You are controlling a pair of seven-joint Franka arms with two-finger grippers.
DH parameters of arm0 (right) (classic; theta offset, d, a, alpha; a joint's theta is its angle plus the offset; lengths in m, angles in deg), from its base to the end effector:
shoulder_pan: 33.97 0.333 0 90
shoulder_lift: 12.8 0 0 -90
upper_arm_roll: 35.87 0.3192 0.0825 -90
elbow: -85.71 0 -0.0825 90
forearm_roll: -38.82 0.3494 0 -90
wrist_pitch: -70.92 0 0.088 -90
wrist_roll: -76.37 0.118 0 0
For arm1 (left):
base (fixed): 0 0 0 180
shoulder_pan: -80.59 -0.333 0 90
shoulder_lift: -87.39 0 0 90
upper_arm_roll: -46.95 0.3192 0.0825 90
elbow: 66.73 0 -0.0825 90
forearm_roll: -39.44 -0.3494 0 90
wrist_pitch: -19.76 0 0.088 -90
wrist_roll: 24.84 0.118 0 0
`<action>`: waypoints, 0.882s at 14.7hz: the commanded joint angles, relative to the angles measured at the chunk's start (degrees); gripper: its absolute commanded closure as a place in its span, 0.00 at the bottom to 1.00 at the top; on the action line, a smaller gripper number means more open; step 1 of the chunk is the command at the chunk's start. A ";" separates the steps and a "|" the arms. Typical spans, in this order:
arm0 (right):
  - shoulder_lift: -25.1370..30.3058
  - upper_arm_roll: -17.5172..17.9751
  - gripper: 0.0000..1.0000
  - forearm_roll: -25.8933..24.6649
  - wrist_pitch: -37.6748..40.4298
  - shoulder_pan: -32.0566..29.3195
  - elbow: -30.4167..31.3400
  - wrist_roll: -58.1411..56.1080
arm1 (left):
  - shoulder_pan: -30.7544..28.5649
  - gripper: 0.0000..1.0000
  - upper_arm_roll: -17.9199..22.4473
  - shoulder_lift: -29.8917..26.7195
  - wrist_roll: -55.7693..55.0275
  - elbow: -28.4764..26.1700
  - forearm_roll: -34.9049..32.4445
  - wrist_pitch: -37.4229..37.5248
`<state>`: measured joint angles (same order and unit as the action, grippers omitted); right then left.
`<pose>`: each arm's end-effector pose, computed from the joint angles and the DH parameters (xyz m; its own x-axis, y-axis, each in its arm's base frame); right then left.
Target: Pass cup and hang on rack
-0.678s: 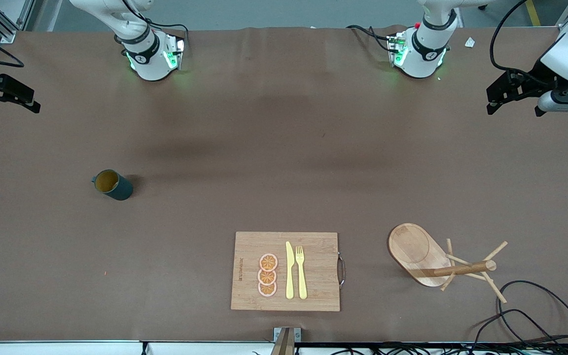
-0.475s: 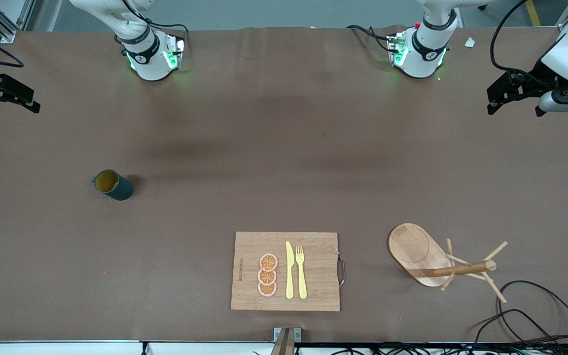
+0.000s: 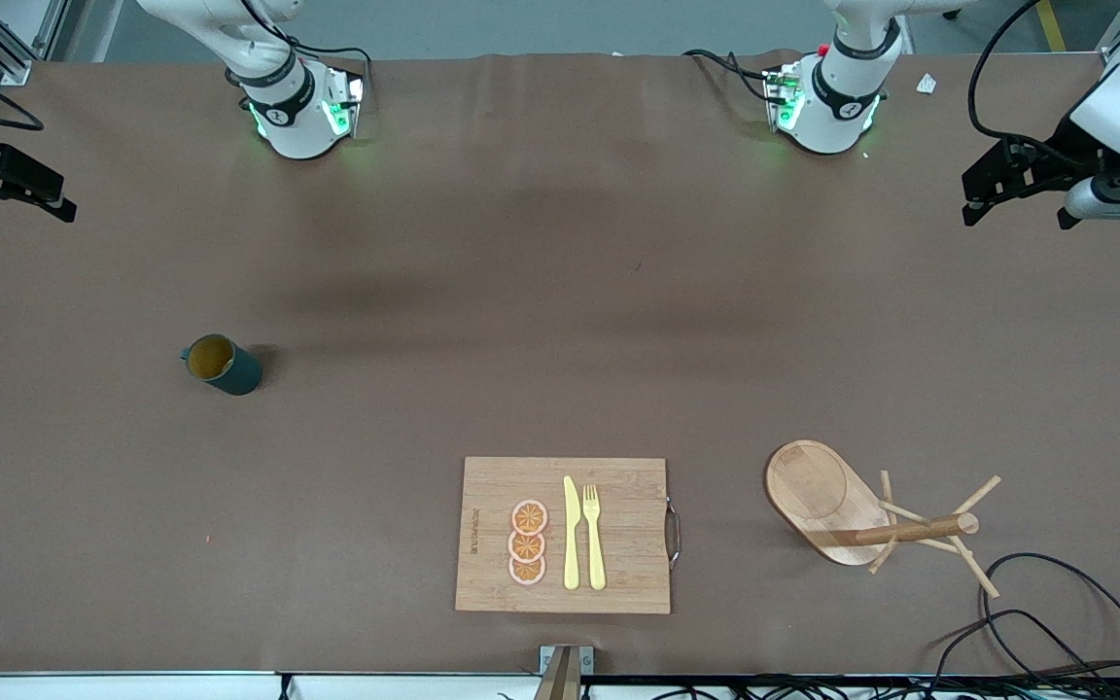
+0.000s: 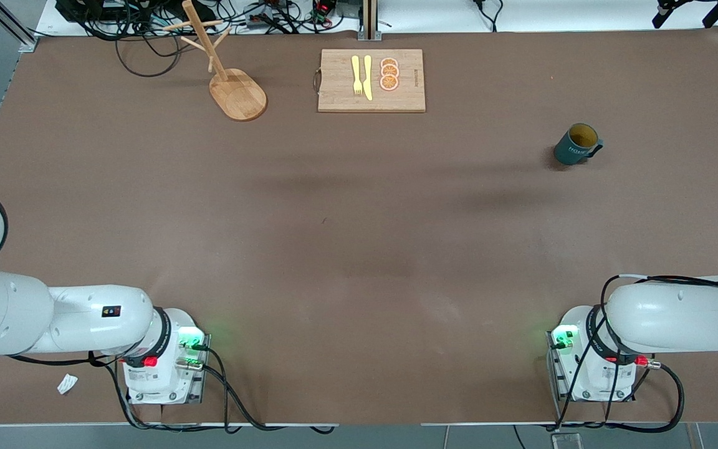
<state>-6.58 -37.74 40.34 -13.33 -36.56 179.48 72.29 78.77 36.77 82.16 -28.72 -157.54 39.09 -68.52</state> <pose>0.4728 -0.0345 0.6338 0.9985 -0.0035 -0.0553 -0.0054 -0.9994 -0.0341 0.4832 -0.0751 0.6531 0.9959 -0.0778 0.0471 -0.0770 -0.9969 -0.0191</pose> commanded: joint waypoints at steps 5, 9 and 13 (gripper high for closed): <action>-8.31 0.37 0.00 0.41 -0.38 -2.85 0.02 -0.75 | -0.38 0.00 -0.01 1.54 0.89 1.78 0.26 0.30; -11.48 0.46 0.00 0.58 -5.37 -4.01 1.94 -1.02 | -0.38 0.00 0.07 2.24 0.89 1.52 -0.01 -0.75; -16.84 0.46 0.00 0.67 -13.37 -4.79 6.34 -9.52 | -0.29 0.00 0.07 2.24 0.89 1.43 -0.01 -0.58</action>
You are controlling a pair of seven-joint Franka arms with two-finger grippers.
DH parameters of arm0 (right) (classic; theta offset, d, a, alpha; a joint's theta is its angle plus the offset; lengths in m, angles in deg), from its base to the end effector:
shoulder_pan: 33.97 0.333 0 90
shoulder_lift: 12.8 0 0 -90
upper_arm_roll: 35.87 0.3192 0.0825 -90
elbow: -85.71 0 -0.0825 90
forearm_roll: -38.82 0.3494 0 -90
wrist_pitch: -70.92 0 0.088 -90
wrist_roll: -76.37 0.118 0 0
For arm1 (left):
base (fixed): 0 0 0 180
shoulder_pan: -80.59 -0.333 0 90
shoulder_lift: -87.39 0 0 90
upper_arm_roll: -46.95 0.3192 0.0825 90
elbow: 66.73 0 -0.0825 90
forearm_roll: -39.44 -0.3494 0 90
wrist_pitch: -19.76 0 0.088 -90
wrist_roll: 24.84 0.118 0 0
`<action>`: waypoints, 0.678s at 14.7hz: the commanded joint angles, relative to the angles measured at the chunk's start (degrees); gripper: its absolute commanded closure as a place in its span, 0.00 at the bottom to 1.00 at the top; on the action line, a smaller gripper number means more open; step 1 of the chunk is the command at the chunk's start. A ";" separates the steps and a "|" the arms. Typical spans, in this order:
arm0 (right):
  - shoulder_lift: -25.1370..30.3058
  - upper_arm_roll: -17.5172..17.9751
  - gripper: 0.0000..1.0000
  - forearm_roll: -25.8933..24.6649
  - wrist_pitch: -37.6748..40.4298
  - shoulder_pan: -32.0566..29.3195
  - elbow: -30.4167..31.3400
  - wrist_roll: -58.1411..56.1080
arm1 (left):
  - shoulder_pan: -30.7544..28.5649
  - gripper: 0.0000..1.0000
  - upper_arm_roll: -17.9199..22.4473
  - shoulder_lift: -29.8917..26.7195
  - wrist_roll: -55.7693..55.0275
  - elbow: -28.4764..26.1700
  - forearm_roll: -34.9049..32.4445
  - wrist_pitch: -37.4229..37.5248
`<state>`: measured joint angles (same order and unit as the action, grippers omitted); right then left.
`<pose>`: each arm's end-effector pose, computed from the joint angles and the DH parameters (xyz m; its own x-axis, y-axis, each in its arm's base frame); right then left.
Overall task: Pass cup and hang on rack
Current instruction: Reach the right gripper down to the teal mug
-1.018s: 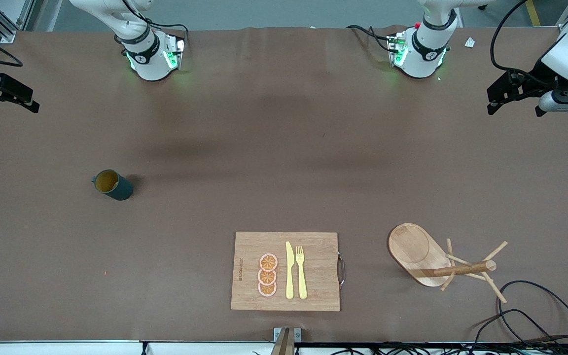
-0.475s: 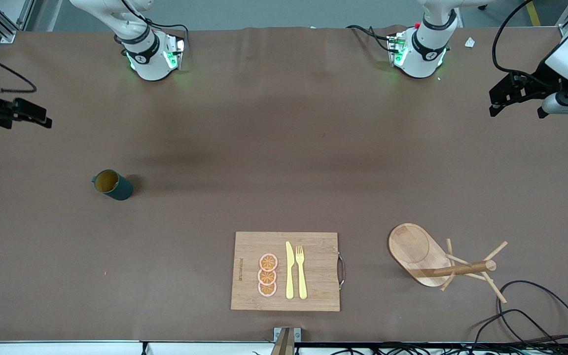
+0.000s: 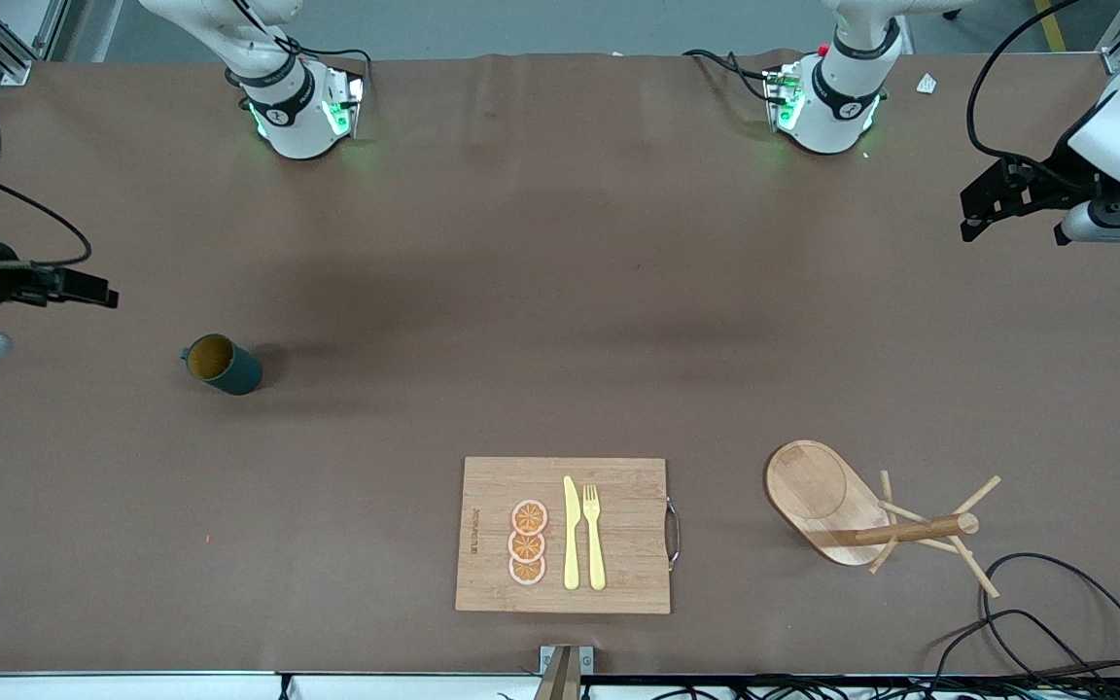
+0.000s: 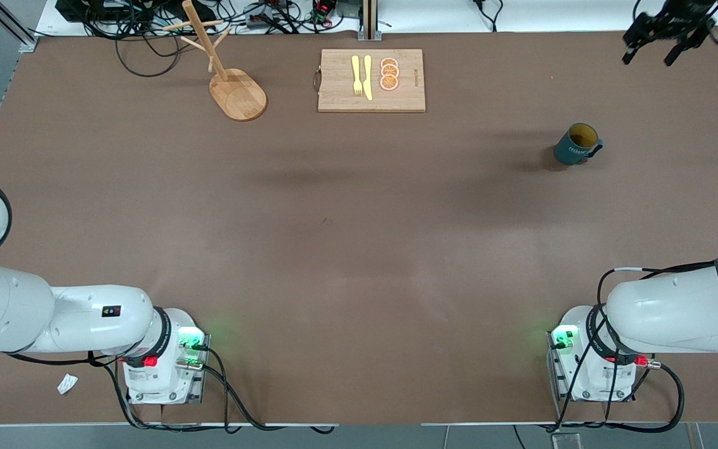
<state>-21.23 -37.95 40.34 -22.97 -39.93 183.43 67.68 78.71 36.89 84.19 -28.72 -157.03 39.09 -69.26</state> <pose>0.5431 -0.0727 0.4848 0.9783 0.0118 -0.2068 0.0011 -0.9986 -0.0520 0.4961 -0.0735 0.6410 0.9966 -0.0749 0.0336 -0.0744 -0.9971 -0.0136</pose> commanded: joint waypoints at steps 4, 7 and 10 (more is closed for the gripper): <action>-6.24 0.67 0.00 0.67 -16.38 -1.77 6.95 -17.19 | -0.23 0.00 -0.13 0.22 0.89 0.66 -0.01 0.25; -10.28 0.85 0.00 0.76 -20.70 -3.09 7.04 -24.52 | -0.23 0.00 -0.13 0.22 0.98 0.75 -0.01 0.51; -12.58 0.85 0.00 0.76 -22.11 -3.00 7.74 -26.29 | -0.32 0.00 -0.13 0.13 0.98 0.75 -0.01 0.69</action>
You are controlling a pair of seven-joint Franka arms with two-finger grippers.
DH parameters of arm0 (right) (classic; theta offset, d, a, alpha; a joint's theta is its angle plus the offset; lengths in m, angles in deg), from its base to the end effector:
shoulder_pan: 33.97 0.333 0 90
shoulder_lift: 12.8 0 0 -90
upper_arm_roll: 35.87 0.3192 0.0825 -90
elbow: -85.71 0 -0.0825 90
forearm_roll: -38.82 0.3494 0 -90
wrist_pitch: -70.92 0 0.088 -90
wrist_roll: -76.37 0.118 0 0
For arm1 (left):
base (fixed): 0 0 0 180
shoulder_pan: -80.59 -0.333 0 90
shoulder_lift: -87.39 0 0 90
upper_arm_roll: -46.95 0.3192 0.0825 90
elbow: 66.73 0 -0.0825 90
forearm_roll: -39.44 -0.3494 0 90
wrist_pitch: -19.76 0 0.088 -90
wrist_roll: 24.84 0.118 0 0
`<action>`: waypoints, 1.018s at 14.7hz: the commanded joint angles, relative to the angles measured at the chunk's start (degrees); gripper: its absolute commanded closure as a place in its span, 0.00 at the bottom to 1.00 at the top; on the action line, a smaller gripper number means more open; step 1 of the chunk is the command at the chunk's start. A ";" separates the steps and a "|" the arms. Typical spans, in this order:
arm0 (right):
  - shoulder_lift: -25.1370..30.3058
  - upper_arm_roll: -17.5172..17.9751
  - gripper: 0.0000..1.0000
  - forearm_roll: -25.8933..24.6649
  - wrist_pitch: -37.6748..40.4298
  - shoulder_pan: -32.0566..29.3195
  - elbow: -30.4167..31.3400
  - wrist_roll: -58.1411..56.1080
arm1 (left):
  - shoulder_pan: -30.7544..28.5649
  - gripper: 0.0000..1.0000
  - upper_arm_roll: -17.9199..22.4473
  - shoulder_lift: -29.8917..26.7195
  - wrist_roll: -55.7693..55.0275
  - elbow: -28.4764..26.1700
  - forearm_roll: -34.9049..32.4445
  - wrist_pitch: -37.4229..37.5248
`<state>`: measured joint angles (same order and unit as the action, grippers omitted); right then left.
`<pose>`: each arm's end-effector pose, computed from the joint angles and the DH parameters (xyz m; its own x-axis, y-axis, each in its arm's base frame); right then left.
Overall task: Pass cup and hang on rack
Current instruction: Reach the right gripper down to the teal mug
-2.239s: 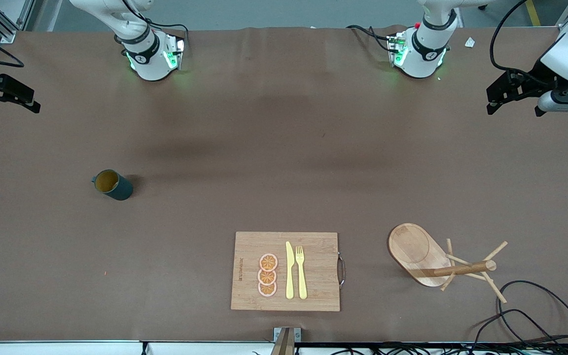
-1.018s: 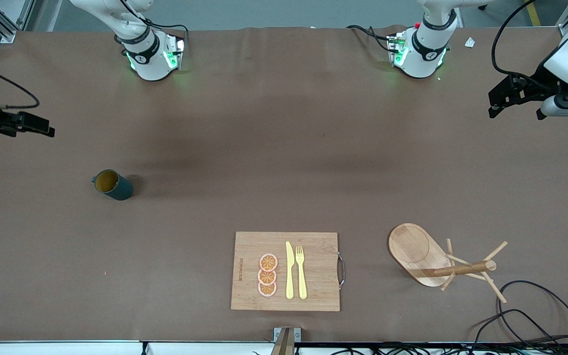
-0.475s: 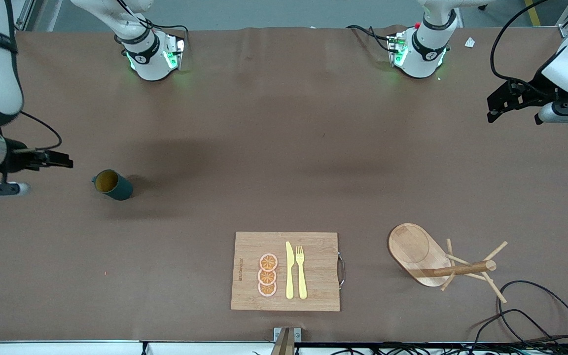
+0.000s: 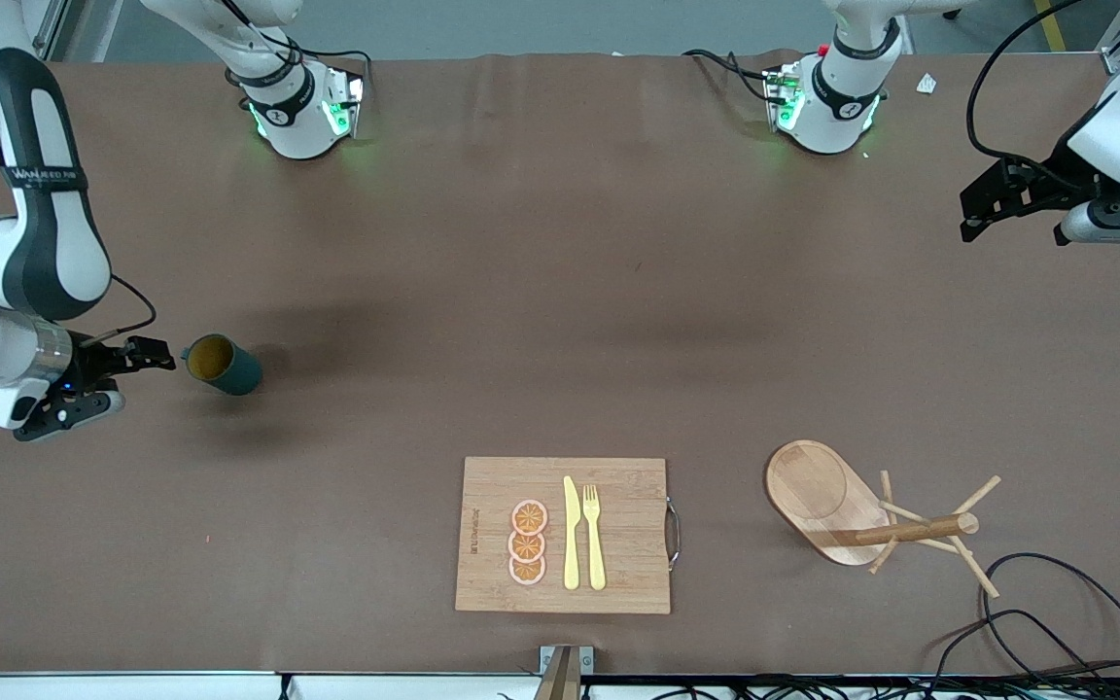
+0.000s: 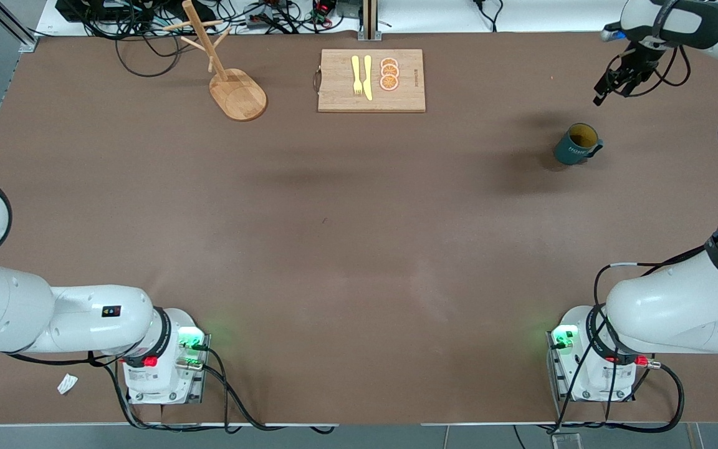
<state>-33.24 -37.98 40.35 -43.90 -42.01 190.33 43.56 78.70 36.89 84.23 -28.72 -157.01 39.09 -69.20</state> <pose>0.5792 -0.1003 0.3385 0.9149 0.3770 -0.1443 0.3649 -0.9252 -0.1038 0.4962 -0.0734 0.6407 0.9967 -0.0747 0.0323 -0.0743 -0.9971 -0.0136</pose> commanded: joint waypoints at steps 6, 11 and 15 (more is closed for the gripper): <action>-0.57 0.89 0.00 0.76 -12.16 -1.01 10.07 -3.92 | -0.40 0.00 -0.04 0.00 0.98 0.82 -0.01 1.15; -0.75 1.06 0.32 0.84 -19.90 -0.93 15.17 -3.93 | -0.40 0.00 -0.04 0.00 0.98 0.73 -0.01 1.60; -0.66 1.06 1.00 0.84 -20.00 -0.75 15.36 -3.84 | -0.49 0.00 0.04 0.00 0.98 0.73 -0.01 1.77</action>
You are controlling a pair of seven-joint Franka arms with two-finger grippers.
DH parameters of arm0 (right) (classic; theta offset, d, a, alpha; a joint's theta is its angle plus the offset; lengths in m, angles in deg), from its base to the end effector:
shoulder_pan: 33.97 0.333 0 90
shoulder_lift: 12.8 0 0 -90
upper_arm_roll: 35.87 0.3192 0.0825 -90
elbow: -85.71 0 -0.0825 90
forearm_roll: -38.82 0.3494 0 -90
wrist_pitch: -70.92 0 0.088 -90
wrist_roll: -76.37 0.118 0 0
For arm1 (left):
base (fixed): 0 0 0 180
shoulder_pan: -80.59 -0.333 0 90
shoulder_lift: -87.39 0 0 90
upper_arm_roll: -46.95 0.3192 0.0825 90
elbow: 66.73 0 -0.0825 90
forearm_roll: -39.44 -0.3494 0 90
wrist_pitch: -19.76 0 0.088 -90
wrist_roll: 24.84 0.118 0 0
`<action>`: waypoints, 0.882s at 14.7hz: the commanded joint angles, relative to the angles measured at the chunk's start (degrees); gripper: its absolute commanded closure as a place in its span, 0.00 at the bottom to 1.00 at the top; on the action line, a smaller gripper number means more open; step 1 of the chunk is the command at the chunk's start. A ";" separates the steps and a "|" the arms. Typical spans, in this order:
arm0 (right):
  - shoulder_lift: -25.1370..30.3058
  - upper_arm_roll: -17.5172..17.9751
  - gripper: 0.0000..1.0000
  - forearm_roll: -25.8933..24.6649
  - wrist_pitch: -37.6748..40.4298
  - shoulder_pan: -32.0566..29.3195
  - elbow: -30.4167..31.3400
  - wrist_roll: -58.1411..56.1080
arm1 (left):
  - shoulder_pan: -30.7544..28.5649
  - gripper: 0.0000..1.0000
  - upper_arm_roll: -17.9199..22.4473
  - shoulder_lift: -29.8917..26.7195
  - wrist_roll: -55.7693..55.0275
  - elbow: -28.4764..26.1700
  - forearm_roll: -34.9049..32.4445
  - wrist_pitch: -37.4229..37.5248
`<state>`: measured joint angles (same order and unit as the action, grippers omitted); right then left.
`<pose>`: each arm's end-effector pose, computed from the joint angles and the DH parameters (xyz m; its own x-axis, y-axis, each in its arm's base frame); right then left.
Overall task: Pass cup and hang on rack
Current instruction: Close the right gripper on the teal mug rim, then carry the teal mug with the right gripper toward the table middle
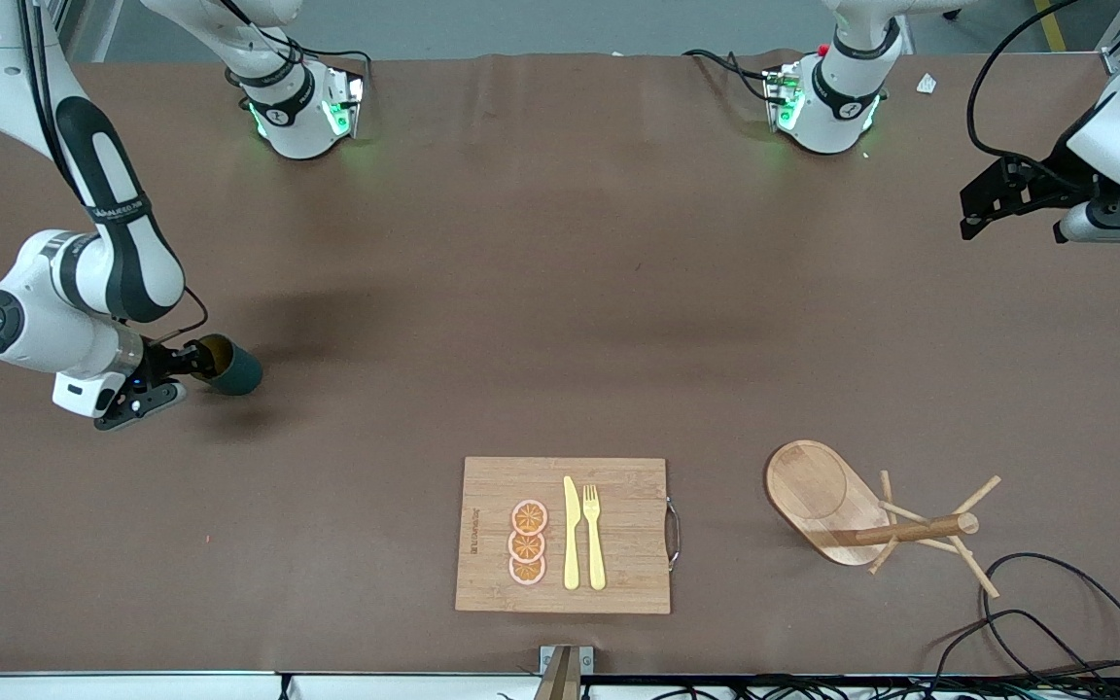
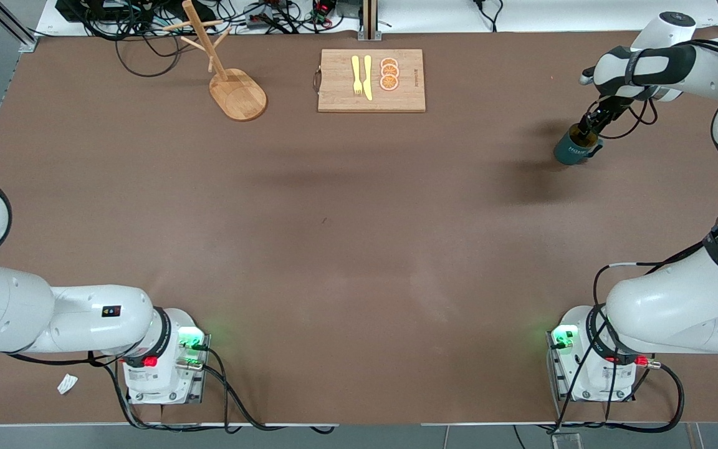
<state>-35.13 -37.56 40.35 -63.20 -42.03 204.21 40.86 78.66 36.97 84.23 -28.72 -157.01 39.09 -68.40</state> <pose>0.5480 -0.0932 0.2508 0.9031 0.4194 -0.0917 0.4141 -0.9074 -0.0724 0.4948 -0.0721 0.6394 0.9972 -0.0724 0.0183 -0.0722 -0.9973 -0.0144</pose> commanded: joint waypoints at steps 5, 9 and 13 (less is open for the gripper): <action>2.63 0.81 1.00 2.50 7.09 1.98 -1.76 1.66 | -0.62 0.00 -0.04 0.08 0.98 0.81 -0.01 0.80; 6.67 0.81 1.00 2.86 14.31 6.89 -3.80 10.35 | -0.71 0.00 -0.04 0.08 0.98 0.98 -0.01 0.62; 10.54 0.81 1.00 3.82 17.48 16.38 -3.97 22.03 | -0.71 0.00 0.05 0.17 0.98 0.90 -0.01 0.54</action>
<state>-27.51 -36.38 42.84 -46.92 -30.17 198.89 57.24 78.32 37.07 84.23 -28.72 -156.97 39.09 -68.35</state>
